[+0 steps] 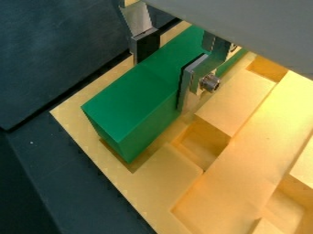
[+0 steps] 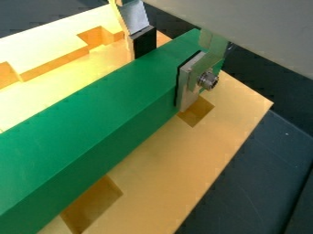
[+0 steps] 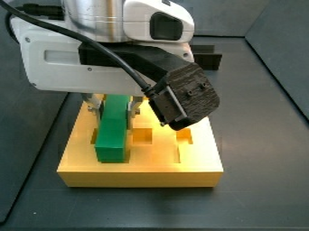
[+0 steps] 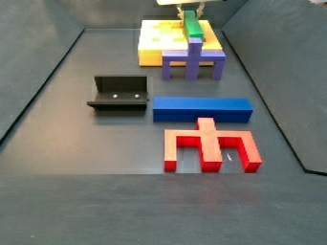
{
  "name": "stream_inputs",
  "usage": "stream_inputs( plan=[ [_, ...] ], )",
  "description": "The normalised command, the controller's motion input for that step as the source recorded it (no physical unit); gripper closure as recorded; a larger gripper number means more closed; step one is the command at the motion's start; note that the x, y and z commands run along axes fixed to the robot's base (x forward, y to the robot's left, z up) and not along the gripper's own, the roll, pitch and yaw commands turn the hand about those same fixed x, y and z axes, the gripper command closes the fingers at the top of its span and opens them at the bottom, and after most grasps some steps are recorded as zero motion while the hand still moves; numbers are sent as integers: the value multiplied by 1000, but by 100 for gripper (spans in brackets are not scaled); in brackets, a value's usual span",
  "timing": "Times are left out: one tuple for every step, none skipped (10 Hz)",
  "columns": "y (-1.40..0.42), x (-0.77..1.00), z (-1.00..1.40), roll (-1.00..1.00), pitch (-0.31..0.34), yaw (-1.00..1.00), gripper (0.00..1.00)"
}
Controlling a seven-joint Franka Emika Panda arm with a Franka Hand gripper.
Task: Pick up the green object. Move up. Move to above the board. Insert the green object.
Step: Insert the green object.
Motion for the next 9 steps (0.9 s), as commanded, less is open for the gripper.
stream_inputs(
  plan=[
    [0,0,-429,83,-9,14,100],
    [-17,97,-457,21,0,0,100],
    [-54,280,-460,0,0,0,100],
    [-34,397,-420,0,0,0,100],
    [-3,357,-383,0,0,0,100],
    [0,206,-371,0,0,0,100],
    [0,0,-400,0,-6,0,100],
    [0,-134,-557,0,-83,0,100],
    [0,-171,-520,0,-91,0,100]
  ],
)
